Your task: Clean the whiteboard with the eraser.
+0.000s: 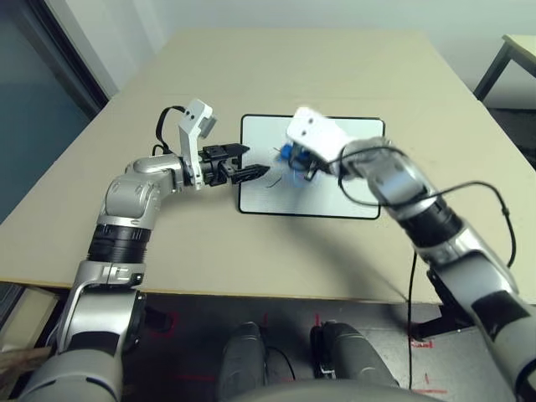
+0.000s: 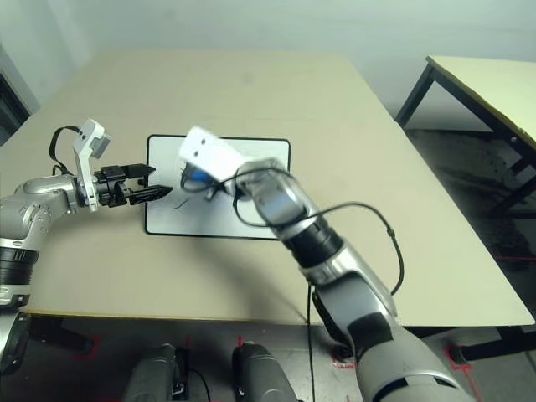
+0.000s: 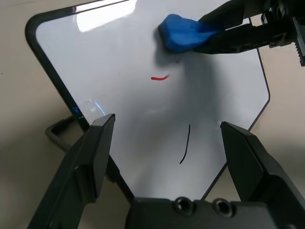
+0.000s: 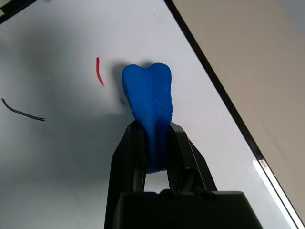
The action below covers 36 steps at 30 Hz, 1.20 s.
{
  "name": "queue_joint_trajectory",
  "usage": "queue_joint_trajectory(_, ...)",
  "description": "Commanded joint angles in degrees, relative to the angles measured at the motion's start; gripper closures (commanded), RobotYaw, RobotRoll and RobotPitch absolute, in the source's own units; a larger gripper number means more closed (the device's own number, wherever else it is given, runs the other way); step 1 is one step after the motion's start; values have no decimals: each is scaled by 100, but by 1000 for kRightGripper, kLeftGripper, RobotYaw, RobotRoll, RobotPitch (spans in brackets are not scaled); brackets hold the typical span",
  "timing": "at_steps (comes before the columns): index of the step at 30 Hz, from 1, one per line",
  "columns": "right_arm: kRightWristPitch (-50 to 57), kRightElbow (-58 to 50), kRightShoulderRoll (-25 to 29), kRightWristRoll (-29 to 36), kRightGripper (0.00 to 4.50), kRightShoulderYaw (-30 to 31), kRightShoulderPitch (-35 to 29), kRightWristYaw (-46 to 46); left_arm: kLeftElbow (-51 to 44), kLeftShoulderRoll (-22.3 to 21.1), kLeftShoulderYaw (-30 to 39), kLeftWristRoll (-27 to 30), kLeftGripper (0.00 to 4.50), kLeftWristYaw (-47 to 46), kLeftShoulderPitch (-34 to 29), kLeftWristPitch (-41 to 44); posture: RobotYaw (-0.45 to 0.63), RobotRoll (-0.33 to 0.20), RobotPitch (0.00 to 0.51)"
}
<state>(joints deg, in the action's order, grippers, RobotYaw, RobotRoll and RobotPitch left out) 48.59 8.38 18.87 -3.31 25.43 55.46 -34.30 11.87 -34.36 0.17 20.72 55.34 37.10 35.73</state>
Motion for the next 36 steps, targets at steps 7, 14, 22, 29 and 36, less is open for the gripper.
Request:
queue_joint_trajectory(7,1111,-1229,434,17,3927,727,-889,-607,9,-59,24,11,0,11,-72,26,-80,0,87)
queue_joint_trajectory(14,298,-78,54,-127,3927,-8,-164,-43,7,-70,15,12,0,12,-50,56,-80,0,91)
queue_joint_trajectory(22,292,-312,-31,-12,3928,409,-394,-480,10,-193,11,-9,0,44,-56,131,-70,0,94)
queue_joint_trajectory(29,715,-815,276,-80,3928,932,-692,-917,-109,-452,-30,0,0,156,-47,376,-63,0,96)
queue_joint_trajectory(36,-286,555,-320,-206,3929,158,214,-155,-221,-485,-7,23,0,139,-132,437,-62,0,95)
